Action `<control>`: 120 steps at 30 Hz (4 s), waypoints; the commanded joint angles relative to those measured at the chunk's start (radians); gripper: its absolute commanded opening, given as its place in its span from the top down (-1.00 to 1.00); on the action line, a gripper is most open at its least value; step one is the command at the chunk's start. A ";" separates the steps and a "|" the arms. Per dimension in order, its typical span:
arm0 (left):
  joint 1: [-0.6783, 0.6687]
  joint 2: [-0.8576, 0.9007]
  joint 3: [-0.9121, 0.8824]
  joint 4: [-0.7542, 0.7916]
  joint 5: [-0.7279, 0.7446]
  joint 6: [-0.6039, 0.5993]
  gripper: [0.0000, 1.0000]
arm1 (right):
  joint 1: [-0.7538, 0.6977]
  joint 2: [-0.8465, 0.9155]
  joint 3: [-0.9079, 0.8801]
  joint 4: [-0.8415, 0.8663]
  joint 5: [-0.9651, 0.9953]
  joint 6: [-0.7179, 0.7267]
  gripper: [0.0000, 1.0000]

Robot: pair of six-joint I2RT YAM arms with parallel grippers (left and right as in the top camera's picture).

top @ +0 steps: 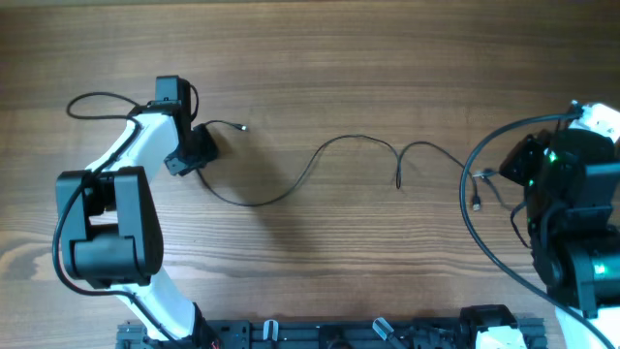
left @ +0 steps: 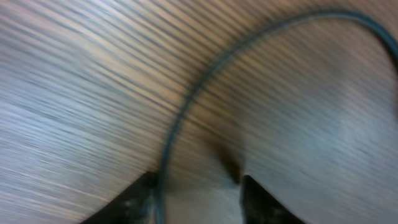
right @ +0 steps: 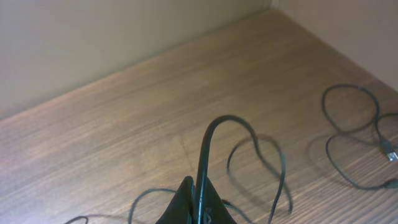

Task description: Untangle cables

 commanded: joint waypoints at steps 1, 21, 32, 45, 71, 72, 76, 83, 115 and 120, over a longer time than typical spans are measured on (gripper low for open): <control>-0.034 0.018 0.057 -0.095 0.131 0.040 -0.99 | -0.004 0.032 -0.003 -0.005 -0.003 0.080 0.92; -0.625 -0.079 0.196 0.158 0.166 -0.415 -1.00 | -0.005 -0.033 -0.003 -0.136 0.267 0.274 0.91; -0.789 0.093 0.196 0.375 0.147 -0.589 -0.92 | -0.005 -0.039 -0.003 -0.196 0.254 0.305 0.91; -0.805 0.075 0.212 0.249 0.152 -0.365 0.92 | -0.005 -0.039 -0.003 -0.204 0.254 0.304 0.91; -0.592 -0.381 0.306 -0.045 0.273 -0.352 0.92 | -0.005 -0.039 -0.003 -0.210 0.255 0.330 0.91; -0.594 -0.372 0.306 -0.071 0.212 -0.352 0.92 | -0.005 -0.039 -0.003 -0.210 0.254 0.331 0.91; -0.611 -0.323 0.305 -0.074 0.130 -0.352 0.92 | -0.005 -0.039 -0.003 -0.210 0.254 0.330 0.91; -0.671 -0.171 0.305 -0.008 0.069 -0.376 0.92 | -0.005 -0.039 -0.003 -0.214 0.251 0.330 0.92; -0.880 0.130 0.308 0.259 -0.212 -0.393 -0.99 | -0.005 -0.037 -0.003 -0.217 0.235 0.330 0.90; -0.825 0.128 0.310 0.176 -0.154 -0.604 -1.00 | -0.005 -0.037 -0.003 -0.215 0.235 0.330 0.85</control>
